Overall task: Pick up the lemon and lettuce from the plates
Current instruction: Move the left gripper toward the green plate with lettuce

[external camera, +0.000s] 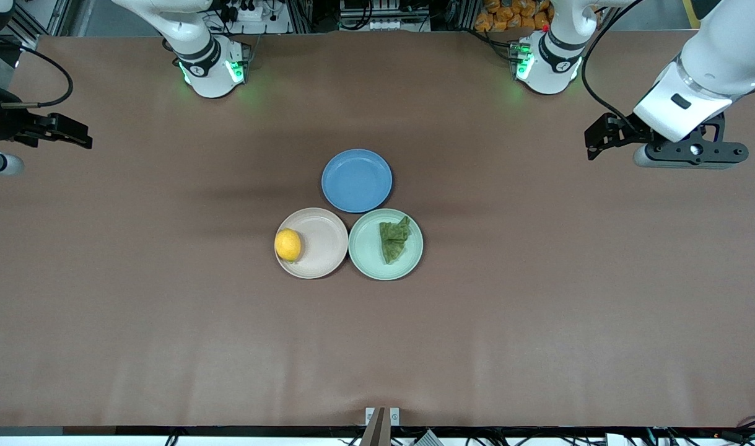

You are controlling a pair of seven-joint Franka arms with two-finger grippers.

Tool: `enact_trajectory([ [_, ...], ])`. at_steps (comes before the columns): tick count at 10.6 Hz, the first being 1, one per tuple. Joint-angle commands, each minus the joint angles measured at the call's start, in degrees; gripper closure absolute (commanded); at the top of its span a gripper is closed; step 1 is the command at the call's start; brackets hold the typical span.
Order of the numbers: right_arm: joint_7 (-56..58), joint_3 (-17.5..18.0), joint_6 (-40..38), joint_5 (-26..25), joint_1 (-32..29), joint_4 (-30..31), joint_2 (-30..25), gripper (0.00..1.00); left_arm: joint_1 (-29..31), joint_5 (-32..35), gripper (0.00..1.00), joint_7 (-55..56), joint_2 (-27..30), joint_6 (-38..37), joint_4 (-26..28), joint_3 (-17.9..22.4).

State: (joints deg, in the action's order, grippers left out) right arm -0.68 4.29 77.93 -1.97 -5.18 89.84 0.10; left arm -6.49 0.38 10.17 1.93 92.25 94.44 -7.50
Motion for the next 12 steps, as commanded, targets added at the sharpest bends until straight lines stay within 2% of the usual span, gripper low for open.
enact_trajectory([
  [1,0.3,-0.2,0.4,0.7,-0.1,1.2,-1.2,0.00,-1.7,-0.9,0.00,-0.8,-2.5,-0.6,-1.0,-0.3],
  [4,0.3,-0.2,0.4,0.7,-0.2,1.2,-1.2,0.00,-1.9,-1.0,0.00,-2.0,-6.0,-0.3,-1.2,-0.9],
  [6,0.3,-0.2,0.5,0.7,-0.1,1.2,-1.2,0.00,-2.1,-0.7,0.00,-1.6,-9.3,-0.3,-3.4,-1.1],
  [10,0.4,-0.2,0.5,0.7,0.0,1.2,-1.1,0.00,-2.4,-1.0,0.00,-0.8,-12.3,0.2,-3.9,-1.3],
  [12,0.4,-0.2,0.5,0.7,0.0,1.1,-1.1,0.00,-4.2,-1.7,0.00,0.1,-14.3,4.6,-3.8,-1.3],
])
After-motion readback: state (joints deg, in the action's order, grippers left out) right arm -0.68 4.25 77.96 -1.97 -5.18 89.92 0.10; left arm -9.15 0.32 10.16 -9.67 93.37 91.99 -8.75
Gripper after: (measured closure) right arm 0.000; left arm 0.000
